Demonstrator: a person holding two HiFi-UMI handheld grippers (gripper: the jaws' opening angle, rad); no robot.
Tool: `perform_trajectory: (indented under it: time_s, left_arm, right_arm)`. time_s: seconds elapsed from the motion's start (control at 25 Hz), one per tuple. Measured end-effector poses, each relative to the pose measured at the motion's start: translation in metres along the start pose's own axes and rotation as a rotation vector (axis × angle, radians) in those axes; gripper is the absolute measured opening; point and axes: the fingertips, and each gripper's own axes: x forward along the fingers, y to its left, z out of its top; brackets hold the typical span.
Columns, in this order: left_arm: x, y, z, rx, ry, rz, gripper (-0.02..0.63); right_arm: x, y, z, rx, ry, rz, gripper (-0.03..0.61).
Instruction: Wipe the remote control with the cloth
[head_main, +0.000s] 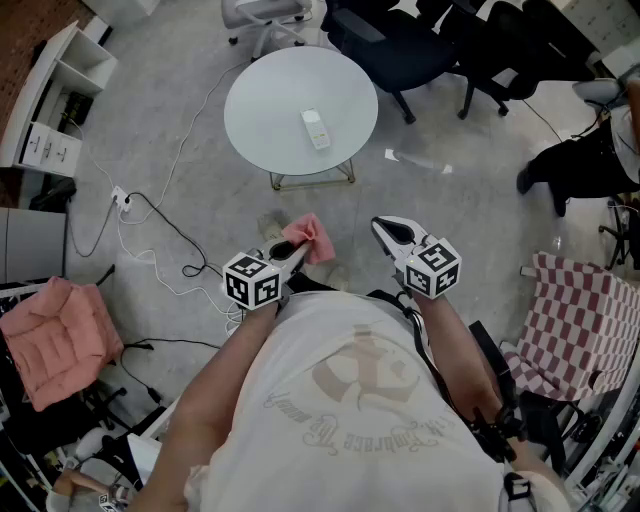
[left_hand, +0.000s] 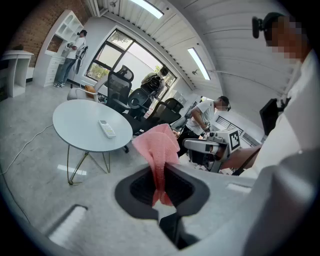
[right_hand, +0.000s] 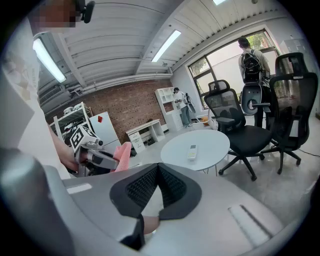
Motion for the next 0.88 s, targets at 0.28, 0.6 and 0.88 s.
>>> perform_trajectory:
  time_s: [0.28,0.6,0.88]
  left_arm:
    - [-0.002,0.005,0.01,0.008,0.002,0.01,0.02]
    - [0.006,0.021,0.026,0.02,0.022,-0.012,0.02]
    - [0.014,0.05,0.044,-0.003,0.042,-0.03,0.02]
  right_arm:
    - [0.007,-0.003,0.006,-0.005,-0.002,0.0,0.008]
    - [0.023,-0.018,0.02,0.014,-0.02,-0.049,0.008]
    - [0.041,-0.039,0.031,0.071,-0.045,-0.104,0.006]
